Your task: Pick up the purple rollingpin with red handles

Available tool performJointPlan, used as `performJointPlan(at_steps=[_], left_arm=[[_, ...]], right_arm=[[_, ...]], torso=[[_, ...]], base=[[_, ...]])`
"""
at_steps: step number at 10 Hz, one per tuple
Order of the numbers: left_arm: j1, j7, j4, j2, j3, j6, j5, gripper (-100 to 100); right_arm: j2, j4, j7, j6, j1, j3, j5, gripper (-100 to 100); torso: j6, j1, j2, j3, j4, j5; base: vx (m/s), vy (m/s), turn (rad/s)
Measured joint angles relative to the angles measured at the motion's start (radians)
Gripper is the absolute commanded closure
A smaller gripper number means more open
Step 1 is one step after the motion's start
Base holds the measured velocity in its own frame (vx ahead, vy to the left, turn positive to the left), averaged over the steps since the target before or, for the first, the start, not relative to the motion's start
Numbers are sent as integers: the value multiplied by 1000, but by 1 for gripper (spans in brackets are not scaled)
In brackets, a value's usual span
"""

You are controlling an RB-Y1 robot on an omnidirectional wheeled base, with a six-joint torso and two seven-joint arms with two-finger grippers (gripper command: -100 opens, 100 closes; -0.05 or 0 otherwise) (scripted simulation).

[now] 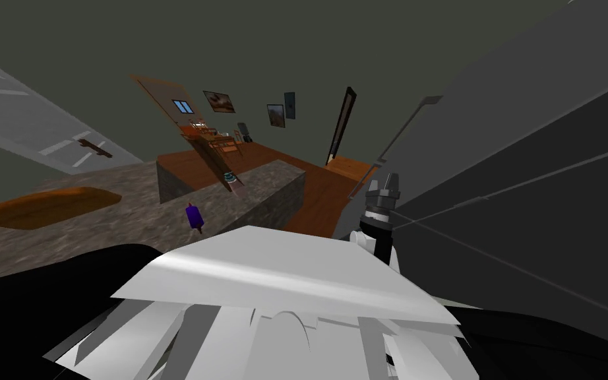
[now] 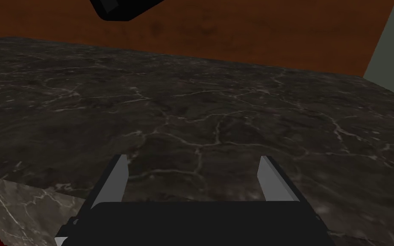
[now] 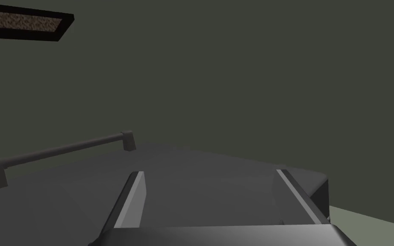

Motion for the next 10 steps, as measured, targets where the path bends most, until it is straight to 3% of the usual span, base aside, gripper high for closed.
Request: performJointPlan(at_steps=[1, 4, 6, 8, 10], left_arm=[[47, 1, -4, 29, 11, 4, 20, -100], [20, 34, 57, 53, -13, -9, 10, -100], [-4, 60, 131, 66, -33, -44, 0, -100], [36, 76, 128, 105, -24, -42, 28, -100], [10, 89, 171, 98, -40, -58, 16, -100]], right_arm=[[0, 0, 0, 0, 0, 0, 0, 0], [0, 0, 0, 0, 0, 0, 0, 0], [0, 0, 0, 0, 0, 0, 0, 0], [0, 0, 0, 0, 0, 0, 0, 0], [0, 0, 0, 0, 0, 0, 0, 0]], torso=[[1, 0, -1, 0, 0, 0], [1, 1, 1, 1, 0, 0], [1, 3, -1, 0, 0, 1], [0, 4, -3, -2, -1, 1], [0, 2, 2, 1, 1, 0]], base=[[97, 28, -123], [88, 27, -114], [161, 73, -254], [104, 56, -42], [134, 72, -235]])
